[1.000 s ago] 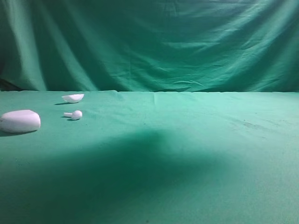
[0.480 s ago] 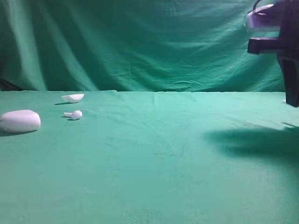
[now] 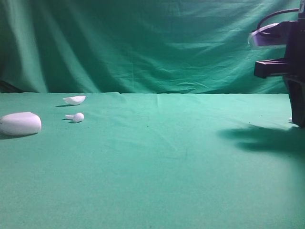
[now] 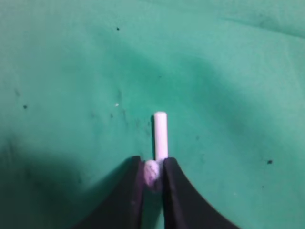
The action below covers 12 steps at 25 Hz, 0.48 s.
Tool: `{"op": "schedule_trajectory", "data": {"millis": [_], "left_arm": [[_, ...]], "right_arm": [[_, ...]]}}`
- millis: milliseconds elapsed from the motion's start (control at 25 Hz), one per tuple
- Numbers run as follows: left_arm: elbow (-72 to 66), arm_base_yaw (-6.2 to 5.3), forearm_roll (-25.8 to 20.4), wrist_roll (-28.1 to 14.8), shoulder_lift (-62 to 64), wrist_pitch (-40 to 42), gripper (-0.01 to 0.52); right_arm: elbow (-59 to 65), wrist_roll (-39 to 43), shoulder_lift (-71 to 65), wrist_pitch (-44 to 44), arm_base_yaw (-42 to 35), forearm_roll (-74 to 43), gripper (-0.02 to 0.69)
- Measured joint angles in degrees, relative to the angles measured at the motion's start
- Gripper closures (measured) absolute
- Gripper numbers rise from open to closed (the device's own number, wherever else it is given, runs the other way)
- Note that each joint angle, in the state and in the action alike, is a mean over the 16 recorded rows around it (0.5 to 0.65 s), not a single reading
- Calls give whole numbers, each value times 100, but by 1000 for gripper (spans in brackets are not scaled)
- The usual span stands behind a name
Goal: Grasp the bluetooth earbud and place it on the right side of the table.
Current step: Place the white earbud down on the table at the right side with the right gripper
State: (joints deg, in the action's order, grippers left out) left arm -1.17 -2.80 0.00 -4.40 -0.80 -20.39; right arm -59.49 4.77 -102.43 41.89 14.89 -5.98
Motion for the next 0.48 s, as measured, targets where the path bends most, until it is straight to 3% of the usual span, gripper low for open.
{"op": "schedule_trajectory", "data": {"millis": [480], "left_arm": [[0,0,0,0,0,0,514]], "right_arm": [[-49,52,-46,107,0,47,412]]}}
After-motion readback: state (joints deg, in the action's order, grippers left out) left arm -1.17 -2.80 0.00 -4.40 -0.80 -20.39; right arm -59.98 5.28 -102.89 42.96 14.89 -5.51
